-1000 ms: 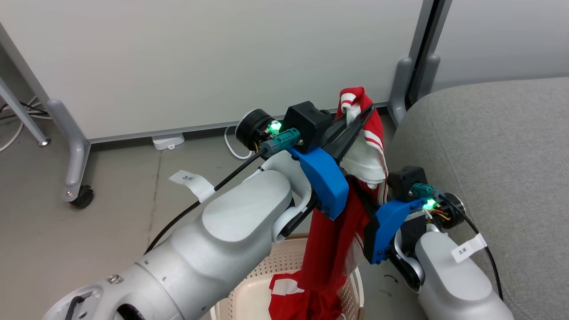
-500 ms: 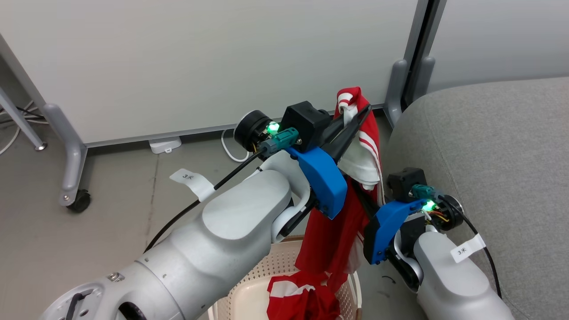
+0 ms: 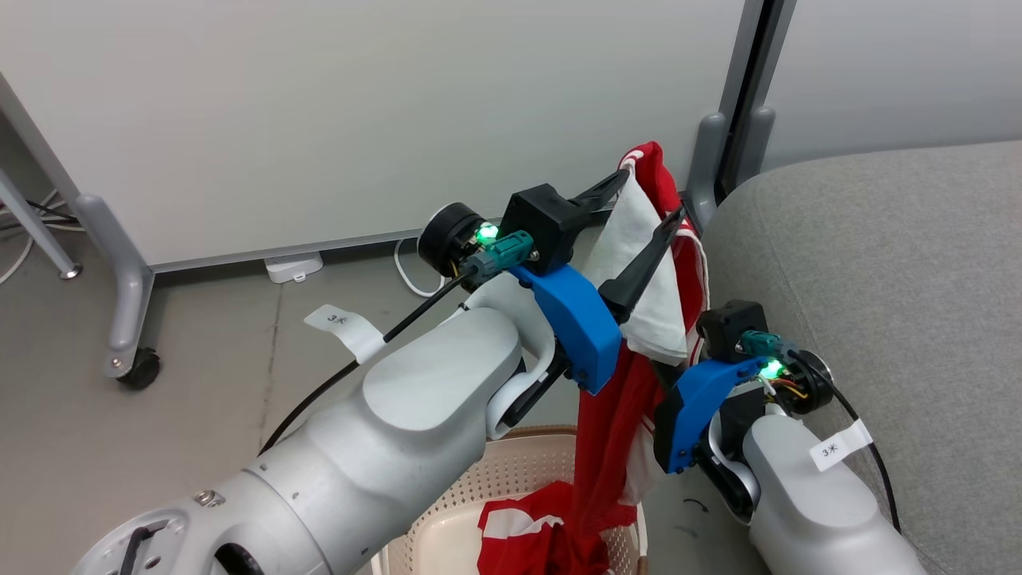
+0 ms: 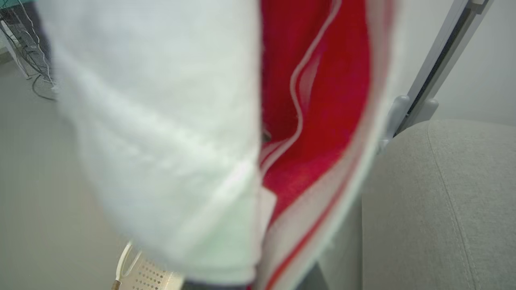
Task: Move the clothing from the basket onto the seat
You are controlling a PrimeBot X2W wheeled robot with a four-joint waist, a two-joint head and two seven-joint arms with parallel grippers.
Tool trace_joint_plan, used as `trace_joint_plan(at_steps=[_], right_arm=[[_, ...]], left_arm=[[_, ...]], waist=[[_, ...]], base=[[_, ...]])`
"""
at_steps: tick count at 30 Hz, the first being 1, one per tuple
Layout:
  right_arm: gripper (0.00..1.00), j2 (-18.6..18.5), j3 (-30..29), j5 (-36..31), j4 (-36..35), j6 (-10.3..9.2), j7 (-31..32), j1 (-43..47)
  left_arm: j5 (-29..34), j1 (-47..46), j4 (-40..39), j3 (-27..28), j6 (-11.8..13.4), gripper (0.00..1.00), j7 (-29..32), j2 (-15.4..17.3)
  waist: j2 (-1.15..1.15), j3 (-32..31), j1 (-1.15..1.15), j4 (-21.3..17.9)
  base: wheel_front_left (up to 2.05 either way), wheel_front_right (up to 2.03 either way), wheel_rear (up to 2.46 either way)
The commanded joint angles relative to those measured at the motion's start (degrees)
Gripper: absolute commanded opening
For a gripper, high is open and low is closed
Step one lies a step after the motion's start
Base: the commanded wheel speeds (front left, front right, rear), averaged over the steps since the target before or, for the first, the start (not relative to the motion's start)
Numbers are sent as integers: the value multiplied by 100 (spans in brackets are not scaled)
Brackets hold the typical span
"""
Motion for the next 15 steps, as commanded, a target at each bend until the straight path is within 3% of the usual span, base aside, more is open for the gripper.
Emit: trace_joint_plan(at_steps=[1, 7, 15], right_arm=[[0, -16, 0, 30, 30, 3, -52, -114], [0, -16, -78, -8, 105, 3, -107, -163], [0, -16, -231, -111, 125, 3, -205, -278]], left_arm=[[-40, -34, 21, -16, 20, 100, -22, 4], [40, 100, 85, 19, 36, 100, -26, 4], [598, 816, -301, 792, 151, 100, -28, 326]], waist=[[0, 1, 0, -2], [0, 15, 0, -21], [0, 92, 0, -121]], base=[[0, 0, 0], [0, 0, 0], [0, 0, 0]])
